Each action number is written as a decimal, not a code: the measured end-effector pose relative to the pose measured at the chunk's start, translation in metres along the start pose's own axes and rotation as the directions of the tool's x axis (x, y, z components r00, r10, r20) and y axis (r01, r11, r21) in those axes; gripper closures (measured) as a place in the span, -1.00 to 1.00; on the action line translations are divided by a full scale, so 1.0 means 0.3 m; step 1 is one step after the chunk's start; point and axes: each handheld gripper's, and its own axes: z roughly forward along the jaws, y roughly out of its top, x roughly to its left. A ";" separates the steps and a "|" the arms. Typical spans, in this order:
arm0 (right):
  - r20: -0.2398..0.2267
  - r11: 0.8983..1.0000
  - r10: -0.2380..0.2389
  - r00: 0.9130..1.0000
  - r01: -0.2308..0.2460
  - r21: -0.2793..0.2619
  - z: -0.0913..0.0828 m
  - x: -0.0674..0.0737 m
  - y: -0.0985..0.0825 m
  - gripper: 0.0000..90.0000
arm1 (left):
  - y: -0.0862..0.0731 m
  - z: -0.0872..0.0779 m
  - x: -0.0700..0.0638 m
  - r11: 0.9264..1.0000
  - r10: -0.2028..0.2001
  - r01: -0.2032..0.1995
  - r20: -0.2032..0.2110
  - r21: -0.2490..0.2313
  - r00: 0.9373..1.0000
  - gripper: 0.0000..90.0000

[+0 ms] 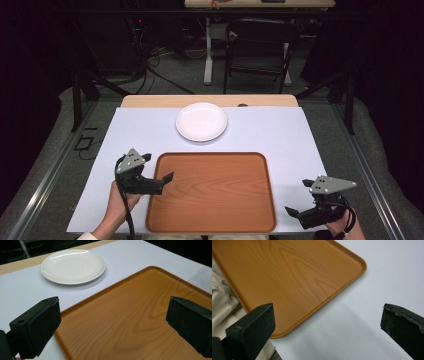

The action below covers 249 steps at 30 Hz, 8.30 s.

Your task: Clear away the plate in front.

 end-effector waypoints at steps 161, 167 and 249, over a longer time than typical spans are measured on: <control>-0.025 0.998 0.006 1.000 -0.005 0.064 0.032 -0.011 0.009 -1.00 | 0.231 0.528 0.298 0.672 -0.733 0.736 0.070 -0.086 0.677 0.94; -0.021 0.997 0.014 1.000 -0.012 0.071 0.031 -0.008 0.010 -1.00 | 0.242 0.487 0.292 0.691 -0.713 0.718 0.081 -0.089 0.696 0.94; -0.256 0.959 0.283 0.924 -0.264 0.106 0.536 -0.067 0.427 -0.20 | 0.120 0.214 0.108 0.862 -0.487 0.508 0.295 0.006 0.822 0.94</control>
